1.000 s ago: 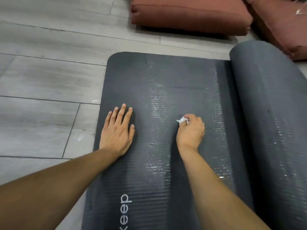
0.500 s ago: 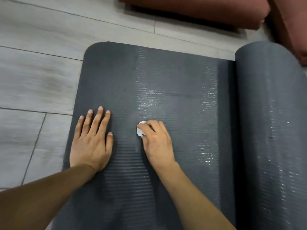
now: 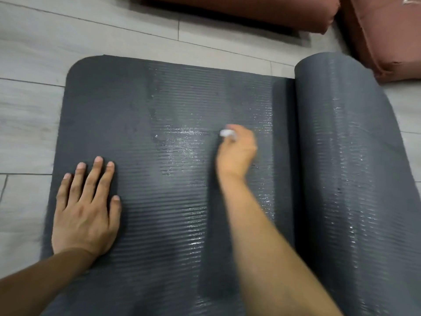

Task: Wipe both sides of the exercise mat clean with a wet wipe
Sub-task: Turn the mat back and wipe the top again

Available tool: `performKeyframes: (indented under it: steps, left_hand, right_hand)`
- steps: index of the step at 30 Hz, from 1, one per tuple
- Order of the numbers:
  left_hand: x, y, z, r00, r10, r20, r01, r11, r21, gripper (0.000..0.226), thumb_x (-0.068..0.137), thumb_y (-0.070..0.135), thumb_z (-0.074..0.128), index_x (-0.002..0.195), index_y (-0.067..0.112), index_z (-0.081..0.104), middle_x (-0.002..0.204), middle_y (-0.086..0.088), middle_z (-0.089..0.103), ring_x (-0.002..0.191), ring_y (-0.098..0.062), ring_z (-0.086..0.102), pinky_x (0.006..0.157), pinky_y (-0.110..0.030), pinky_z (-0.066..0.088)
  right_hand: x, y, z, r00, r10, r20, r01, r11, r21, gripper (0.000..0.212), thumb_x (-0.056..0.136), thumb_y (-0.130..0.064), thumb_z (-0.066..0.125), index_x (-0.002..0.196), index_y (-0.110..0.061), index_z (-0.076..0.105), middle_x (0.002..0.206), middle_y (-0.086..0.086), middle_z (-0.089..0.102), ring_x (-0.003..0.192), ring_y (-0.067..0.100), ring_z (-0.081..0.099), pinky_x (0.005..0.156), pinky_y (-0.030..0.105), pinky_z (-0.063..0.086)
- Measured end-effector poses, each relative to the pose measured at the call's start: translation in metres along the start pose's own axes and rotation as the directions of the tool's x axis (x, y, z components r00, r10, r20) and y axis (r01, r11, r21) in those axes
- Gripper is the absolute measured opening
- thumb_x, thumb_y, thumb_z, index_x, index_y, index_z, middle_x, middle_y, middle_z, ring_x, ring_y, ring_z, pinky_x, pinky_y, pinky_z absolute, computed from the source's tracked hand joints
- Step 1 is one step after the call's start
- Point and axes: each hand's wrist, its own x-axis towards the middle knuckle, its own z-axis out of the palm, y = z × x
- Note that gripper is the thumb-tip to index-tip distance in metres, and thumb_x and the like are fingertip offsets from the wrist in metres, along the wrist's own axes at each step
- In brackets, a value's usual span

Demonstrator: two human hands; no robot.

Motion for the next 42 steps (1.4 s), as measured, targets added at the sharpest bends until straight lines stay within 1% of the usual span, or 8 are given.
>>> performKeyframes:
  steps: [6, 14, 19, 25, 29, 32, 35, 42]
  left_hand:
    - [0.000, 0.000, -0.001, 1.000, 0.009, -0.002, -0.009, 1.000, -0.005, 0.069, 0.095, 0.037, 0.033, 0.160, 0.011, 0.033, 0.168, -0.012, 0.028, 0.155, -0.038, 0.023, 0.127, -0.056, 0.015]
    - [0.002, 0.001, 0.000, 1.000, -0.006, 0.005, 0.006, 1.000, -0.019, 0.069, 0.094, 0.037, 0.034, 0.159, 0.012, 0.036, 0.168, -0.010, 0.029, 0.155, -0.037, 0.024, 0.127, -0.056, 0.015]
    - [0.003, 0.001, -0.001, 1.000, -0.010, -0.001, 0.010, 1.000, -0.015, 0.070, 0.092, 0.034, 0.036, 0.158, 0.010, 0.038, 0.167, -0.010, 0.031, 0.154, -0.037, 0.025, 0.125, -0.058, 0.018]
    - [0.004, 0.002, -0.002, 1.000, 0.001, -0.030, -0.002, 1.000, -0.011, 0.071, 0.090, 0.035, 0.038, 0.156, 0.010, 0.042, 0.166, -0.010, 0.033, 0.153, -0.036, 0.029, 0.123, -0.060, 0.023]
    - [0.004, 0.002, -0.001, 0.999, 0.001, -0.047, -0.001, 1.000, -0.004, 0.069, 0.091, 0.035, 0.037, 0.155, 0.010, 0.044, 0.166, -0.009, 0.034, 0.153, -0.035, 0.030, 0.123, -0.060, 0.024]
    - [0.005, 0.002, 0.000, 0.997, -0.010, -0.078, 0.010, 1.000, -0.001, 0.068, 0.091, 0.034, 0.038, 0.154, 0.010, 0.045, 0.165, -0.009, 0.036, 0.151, -0.035, 0.034, 0.123, -0.059, 0.025]
    - [0.005, 0.002, 0.001, 0.996, -0.006, -0.092, 0.007, 1.000, 0.016, 0.067, 0.091, 0.033, 0.041, 0.153, 0.010, 0.046, 0.164, -0.009, 0.037, 0.151, -0.034, 0.035, 0.121, -0.059, 0.028]
    - [0.004, 0.000, 0.001, 0.999, 0.013, -0.047, -0.012, 0.999, 0.035, 0.068, 0.090, 0.033, 0.041, 0.154, 0.010, 0.045, 0.165, -0.009, 0.036, 0.153, -0.033, 0.032, 0.122, -0.058, 0.027]
  right_hand:
    - [-0.080, -0.098, 0.046, 0.464, -0.767, 0.444, 0.731, 0.614, 0.297, 0.015, 0.085, -0.011, 0.057, 0.091, -0.007, 0.071, 0.100, 0.008, 0.066, 0.093, 0.028, 0.057, 0.081, 0.038, 0.049]
    - [0.120, 0.071, -0.030, 0.997, -0.027, 0.076, 0.055, 0.916, -0.398, 0.027, 0.086, -0.003, 0.047, 0.101, -0.010, 0.069, 0.102, 0.014, 0.062, 0.095, 0.035, 0.056, 0.080, 0.041, 0.045]
    - [0.044, -0.039, 0.049, 0.993, -0.115, 0.039, 0.113, 0.992, 0.051, 0.026, 0.071, 0.006, 0.059, 0.088, -0.009, 0.072, 0.090, 0.009, 0.068, 0.084, 0.029, 0.062, 0.080, 0.037, 0.048]
    - [-0.017, -0.143, 0.088, 0.492, -0.777, 0.392, 0.710, 0.619, 0.336, 0.014, 0.075, 0.006, 0.068, 0.088, -0.001, 0.071, 0.093, 0.013, 0.067, 0.090, 0.031, 0.059, 0.080, 0.038, 0.050]
    - [0.089, -0.075, 0.028, 0.701, -0.419, 0.578, 0.569, 0.817, -0.098, 0.026, 0.094, 0.003, 0.046, 0.112, 0.010, 0.064, 0.115, 0.025, 0.061, 0.110, 0.035, 0.055, 0.089, 0.032, 0.035]
    - [0.163, 0.013, -0.014, 0.995, -0.007, 0.097, 0.048, 0.905, -0.423, 0.034, 0.092, -0.004, 0.039, 0.107, -0.006, 0.069, 0.112, 0.019, 0.060, 0.107, 0.039, 0.054, 0.093, 0.041, 0.043]
    - [0.174, 0.019, 0.024, 0.961, 0.239, -0.139, -0.269, 0.924, -0.271, 0.031, 0.086, -0.002, 0.045, 0.098, -0.015, 0.071, 0.107, 0.015, 0.063, 0.103, 0.036, 0.059, 0.085, 0.040, 0.049]
    - [0.005, -0.179, 0.159, 0.771, -0.561, 0.303, 0.483, 0.824, 0.296, 0.020, 0.071, 0.007, 0.064, 0.079, -0.010, 0.071, 0.086, 0.005, 0.067, 0.081, 0.027, 0.060, 0.074, 0.035, 0.049]
